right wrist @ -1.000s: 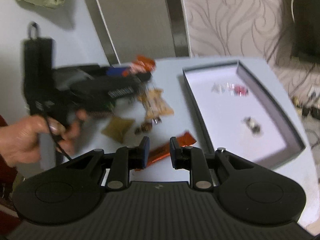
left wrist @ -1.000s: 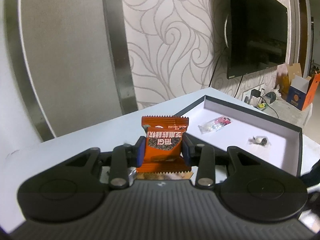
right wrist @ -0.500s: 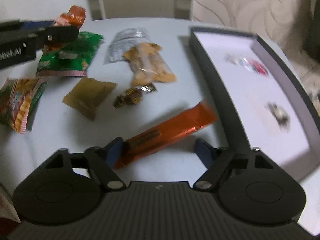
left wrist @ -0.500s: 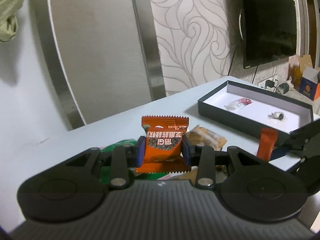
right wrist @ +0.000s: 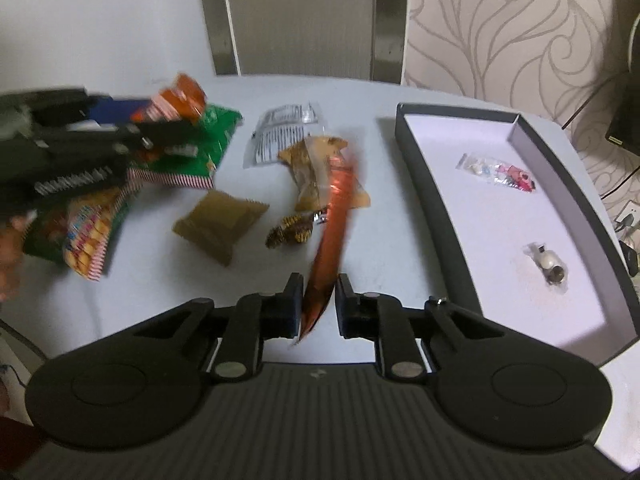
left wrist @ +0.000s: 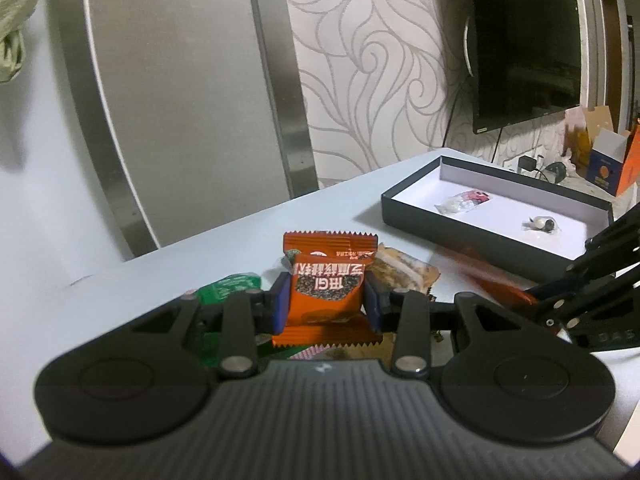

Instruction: Organize snacks

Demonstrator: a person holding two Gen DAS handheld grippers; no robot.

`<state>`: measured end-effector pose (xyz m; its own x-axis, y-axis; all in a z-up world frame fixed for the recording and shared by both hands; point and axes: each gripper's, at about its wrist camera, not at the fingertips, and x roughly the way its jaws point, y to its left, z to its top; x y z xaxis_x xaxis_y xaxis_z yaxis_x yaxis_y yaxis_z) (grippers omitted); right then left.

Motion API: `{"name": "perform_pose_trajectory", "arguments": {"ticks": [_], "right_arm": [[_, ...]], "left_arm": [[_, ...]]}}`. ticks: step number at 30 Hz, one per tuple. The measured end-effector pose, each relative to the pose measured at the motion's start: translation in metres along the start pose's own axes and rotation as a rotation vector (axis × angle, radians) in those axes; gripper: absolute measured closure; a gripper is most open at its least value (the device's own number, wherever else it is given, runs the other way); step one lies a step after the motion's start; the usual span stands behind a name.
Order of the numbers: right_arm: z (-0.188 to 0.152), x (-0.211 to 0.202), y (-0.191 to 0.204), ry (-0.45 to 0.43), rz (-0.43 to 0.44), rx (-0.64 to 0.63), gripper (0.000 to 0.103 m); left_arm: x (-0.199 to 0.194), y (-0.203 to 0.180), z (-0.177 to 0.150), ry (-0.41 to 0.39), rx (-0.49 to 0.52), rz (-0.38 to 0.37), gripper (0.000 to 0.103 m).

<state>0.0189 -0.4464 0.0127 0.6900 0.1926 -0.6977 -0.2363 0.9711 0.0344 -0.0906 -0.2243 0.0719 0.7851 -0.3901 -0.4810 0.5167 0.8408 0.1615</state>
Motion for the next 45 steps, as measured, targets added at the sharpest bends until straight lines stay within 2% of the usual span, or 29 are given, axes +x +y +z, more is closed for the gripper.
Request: {"name": "perform_pose_trajectory", "arguments": {"ticks": [4, 14, 15, 17, 18, 19, 21, 22, 27, 38, 45], "right_arm": [[-0.001, -0.009, 0.004, -0.001, 0.017, -0.013, 0.087], [-0.015, 0.022, -0.006, 0.086, 0.022, 0.042, 0.085], [-0.014, 0.025, -0.005, 0.085, 0.017, 0.040, 0.082], [-0.012, 0.031, -0.001, 0.069, 0.000, 0.020, 0.058], [-0.010, 0.034, 0.001, 0.068, -0.011, 0.012, 0.048], [-0.009, 0.037, 0.003, 0.061, -0.012, -0.004, 0.049], [-0.008, 0.039, 0.008, 0.058, -0.017, -0.057, 0.064], [-0.007, 0.038, 0.008, 0.063, -0.008, -0.058, 0.078], [-0.008, 0.025, 0.006, 0.054, 0.023, -0.035, 0.078], [-0.007, -0.029, -0.018, -0.021, 0.140, 0.144, 0.079], [-0.009, -0.050, -0.043, -0.056, 0.274, 0.319, 0.079]], "left_arm": [[0.005, -0.003, 0.000, 0.013, -0.015, -0.001, 0.063], [0.002, -0.005, -0.006, 0.037, -0.022, 0.014, 0.063], [0.000, -0.005, -0.006, 0.038, -0.019, 0.017, 0.063], [-0.001, -0.007, -0.006, 0.040, -0.012, 0.022, 0.063], [-0.002, -0.007, -0.006, 0.041, -0.010, 0.023, 0.063], [-0.002, -0.008, -0.005, 0.042, -0.008, 0.025, 0.063], [-0.002, -0.009, -0.004, 0.037, -0.004, 0.027, 0.063], [-0.002, -0.009, -0.004, 0.035, -0.003, 0.028, 0.063], [0.001, -0.012, -0.002, 0.031, -0.015, 0.031, 0.063], [0.012, -0.034, 0.006, 0.024, -0.004, -0.006, 0.063], [0.018, -0.046, 0.014, 0.018, 0.001, -0.017, 0.063]]}}
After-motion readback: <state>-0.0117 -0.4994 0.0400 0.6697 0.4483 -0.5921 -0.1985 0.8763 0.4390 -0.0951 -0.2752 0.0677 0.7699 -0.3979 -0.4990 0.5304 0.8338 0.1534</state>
